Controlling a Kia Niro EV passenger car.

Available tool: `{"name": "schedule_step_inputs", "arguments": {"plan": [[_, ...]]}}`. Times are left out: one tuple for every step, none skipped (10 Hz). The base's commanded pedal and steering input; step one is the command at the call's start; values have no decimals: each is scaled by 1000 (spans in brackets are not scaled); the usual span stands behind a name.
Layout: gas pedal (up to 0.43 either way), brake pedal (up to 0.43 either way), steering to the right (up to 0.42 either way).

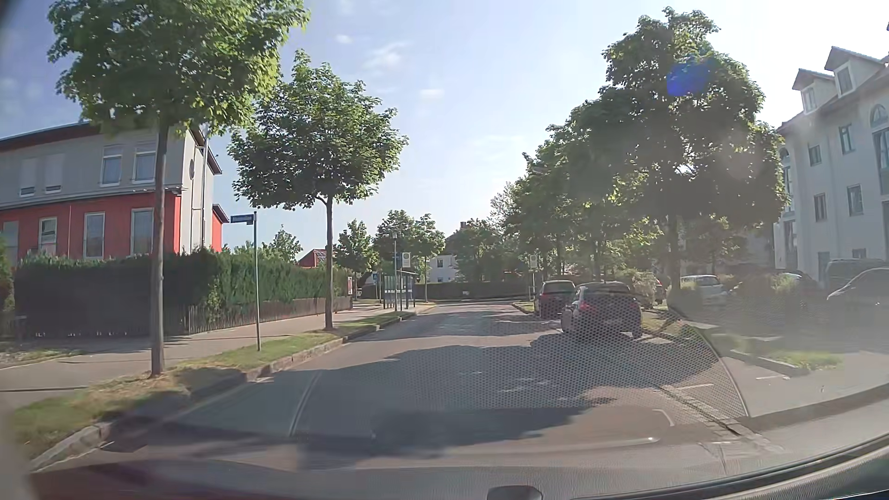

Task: Follow the waypoints while adhering to traffic rules and regulations

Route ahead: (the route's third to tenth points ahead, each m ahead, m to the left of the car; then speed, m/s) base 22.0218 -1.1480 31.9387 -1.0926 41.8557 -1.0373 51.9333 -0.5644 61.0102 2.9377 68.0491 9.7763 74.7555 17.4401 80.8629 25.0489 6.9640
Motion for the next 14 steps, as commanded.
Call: {"name": "schedule_step_inputs", "arguments": {"plan": [[79,0,-2],[47,0,-1],[39,0,-1],[20,0,0],[8,0,0],[0,0,0],[0,0,0],[0,0,0],[0,0,0],[0,0,0],[0,0,2],[0,0,3],[0,0,5],[0,0,6]]}}
